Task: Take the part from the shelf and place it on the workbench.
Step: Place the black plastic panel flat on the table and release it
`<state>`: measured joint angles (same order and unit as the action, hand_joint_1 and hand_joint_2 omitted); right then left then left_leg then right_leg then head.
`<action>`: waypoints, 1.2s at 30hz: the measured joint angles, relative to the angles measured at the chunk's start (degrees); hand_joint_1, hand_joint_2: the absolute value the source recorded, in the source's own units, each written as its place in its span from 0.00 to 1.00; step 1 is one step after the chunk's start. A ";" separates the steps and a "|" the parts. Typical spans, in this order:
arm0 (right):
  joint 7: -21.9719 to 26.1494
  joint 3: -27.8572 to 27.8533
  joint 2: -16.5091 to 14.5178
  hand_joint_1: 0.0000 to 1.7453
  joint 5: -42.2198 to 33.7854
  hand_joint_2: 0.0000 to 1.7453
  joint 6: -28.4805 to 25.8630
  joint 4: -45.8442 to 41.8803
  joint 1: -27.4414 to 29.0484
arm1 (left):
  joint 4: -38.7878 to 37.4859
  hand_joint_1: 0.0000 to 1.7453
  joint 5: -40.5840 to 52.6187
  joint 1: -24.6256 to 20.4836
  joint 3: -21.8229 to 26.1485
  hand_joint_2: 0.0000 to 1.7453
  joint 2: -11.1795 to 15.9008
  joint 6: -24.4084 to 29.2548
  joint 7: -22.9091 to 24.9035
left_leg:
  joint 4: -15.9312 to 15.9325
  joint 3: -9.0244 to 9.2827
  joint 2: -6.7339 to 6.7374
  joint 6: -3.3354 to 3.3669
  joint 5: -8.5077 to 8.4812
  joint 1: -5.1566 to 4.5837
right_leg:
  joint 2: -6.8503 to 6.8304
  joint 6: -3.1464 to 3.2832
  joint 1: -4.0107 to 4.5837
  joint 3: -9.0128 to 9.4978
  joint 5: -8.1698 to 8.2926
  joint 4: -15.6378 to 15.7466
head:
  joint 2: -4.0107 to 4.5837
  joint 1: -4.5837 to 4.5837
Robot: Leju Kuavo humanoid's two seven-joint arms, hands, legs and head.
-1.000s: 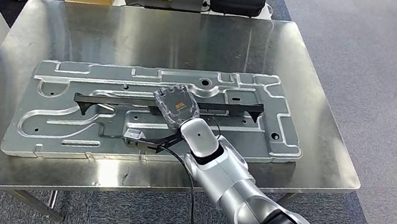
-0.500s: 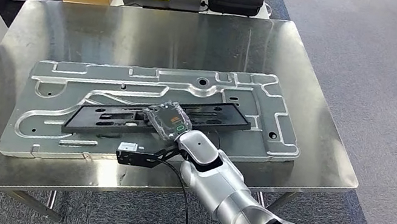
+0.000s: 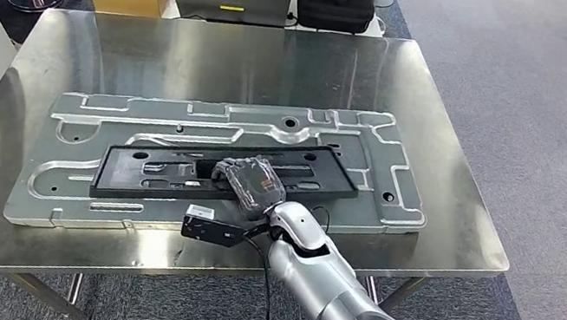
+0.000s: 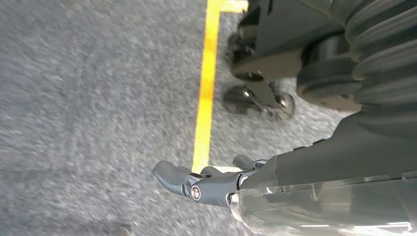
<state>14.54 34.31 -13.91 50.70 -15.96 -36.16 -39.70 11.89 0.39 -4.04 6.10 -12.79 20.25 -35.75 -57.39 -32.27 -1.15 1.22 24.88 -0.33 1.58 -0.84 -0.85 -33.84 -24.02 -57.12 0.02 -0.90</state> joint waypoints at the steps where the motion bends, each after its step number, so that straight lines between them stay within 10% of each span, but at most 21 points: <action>1: -0.31 -0.04 0.31 0.00 0.17 0.00 -0.16 -0.65 1.07 | 0.00 0.00 0.52 0.02 -0.01 1.00 0.08 0.71 0.45 | -0.01 -0.05 -0.05 0.01 -0.01 -0.01 | -0.06 -0.12 -0.02 -0.01 0.08 0.00 | 0.00 0.00; 36: -0.22 -3.33 1.58 0.00 4.66 0.00 -2.75 -5.92 8.02 | 0.00 0.00 -1.24 0.57 1.75 1.00 0.42 -1.85 -4.09 | -0.02 -0.71 -0.02 -0.01 0.21 -0.02 | 0.03 -0.49 -0.06 -0.67 0.13 -0.03 | 0.00 0.00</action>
<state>14.32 30.98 -12.32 55.36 -18.72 -42.07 -31.68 11.89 -0.85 -3.46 7.85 -12.37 18.40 -39.84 -57.41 -32.98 -1.17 1.21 25.09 -0.35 1.61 -1.33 -0.91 -34.51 -23.89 -57.15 0.02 -0.90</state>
